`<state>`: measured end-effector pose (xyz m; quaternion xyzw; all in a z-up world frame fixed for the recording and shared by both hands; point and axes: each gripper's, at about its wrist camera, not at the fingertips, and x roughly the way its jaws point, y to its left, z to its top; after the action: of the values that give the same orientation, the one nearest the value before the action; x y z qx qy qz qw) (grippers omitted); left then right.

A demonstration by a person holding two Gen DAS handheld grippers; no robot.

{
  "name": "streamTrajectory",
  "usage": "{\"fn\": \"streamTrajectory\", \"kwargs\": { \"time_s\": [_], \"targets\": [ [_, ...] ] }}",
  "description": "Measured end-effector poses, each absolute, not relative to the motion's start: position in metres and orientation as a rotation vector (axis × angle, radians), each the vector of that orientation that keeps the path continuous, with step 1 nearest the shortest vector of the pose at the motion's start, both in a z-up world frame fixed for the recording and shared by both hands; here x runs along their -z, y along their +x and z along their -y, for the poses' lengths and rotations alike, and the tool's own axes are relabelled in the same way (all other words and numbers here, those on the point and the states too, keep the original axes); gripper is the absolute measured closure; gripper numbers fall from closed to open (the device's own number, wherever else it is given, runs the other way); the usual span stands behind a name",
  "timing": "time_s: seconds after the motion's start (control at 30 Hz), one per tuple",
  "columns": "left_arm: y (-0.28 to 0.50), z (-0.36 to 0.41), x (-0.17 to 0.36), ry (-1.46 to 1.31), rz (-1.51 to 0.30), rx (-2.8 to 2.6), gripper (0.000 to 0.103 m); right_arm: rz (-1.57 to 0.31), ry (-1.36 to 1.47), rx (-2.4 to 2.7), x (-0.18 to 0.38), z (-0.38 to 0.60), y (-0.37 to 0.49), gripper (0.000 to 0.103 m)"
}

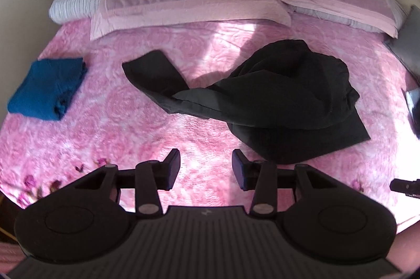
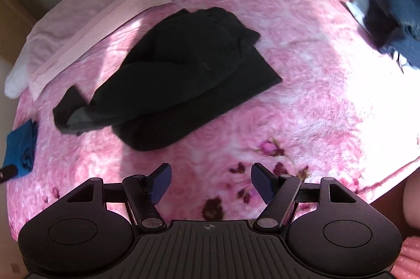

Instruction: Fold clothes

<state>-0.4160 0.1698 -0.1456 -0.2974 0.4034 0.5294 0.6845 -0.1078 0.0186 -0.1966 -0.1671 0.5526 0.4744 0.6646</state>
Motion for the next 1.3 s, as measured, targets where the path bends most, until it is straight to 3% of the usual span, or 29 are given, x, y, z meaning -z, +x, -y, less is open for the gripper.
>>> {"fn": "streamTrajectory", "kwargs": {
  "time_s": [0.43, 0.5, 0.6, 0.97, 1.23, 1.27, 1.3],
  "targets": [
    [-0.406, -0.229, 0.227, -0.834, -0.817, -1.375, 0.064, -1.369, -0.032, -1.096, 0.293, -0.085, 0.025, 0.033],
    [-0.407, -0.237, 0.238, -0.866, -0.791, -1.391, 0.064, -1.358, 0.022, -1.117, 0.308, -0.097, 0.044, 0.043],
    [-0.411, -0.246, 0.252, -0.886, -0.747, -1.412, 0.063, -1.37, 0.104, -1.13, 0.331, -0.114, 0.064, 0.044],
    [-0.446, -0.292, 0.295, -0.943, -0.675, -1.448, 0.061, -1.461, 0.301, -1.014, 0.418, -0.154, 0.093, 0.044],
    [-0.492, -0.336, 0.304, -1.014, -0.583, -1.484, 0.056, -1.408, 0.405, -1.03, 0.431, -0.181, 0.084, 0.045],
    [-0.497, -0.343, 0.306, -1.028, -0.569, -1.492, 0.055, -1.4, 0.386, -1.032, 0.431, -0.187, 0.081, 0.061],
    [-0.503, -0.349, 0.308, -1.042, -0.556, -1.5, 0.055, -1.398, 0.355, -1.019, 0.433, -0.193, 0.08, 0.087]
  ]
}}
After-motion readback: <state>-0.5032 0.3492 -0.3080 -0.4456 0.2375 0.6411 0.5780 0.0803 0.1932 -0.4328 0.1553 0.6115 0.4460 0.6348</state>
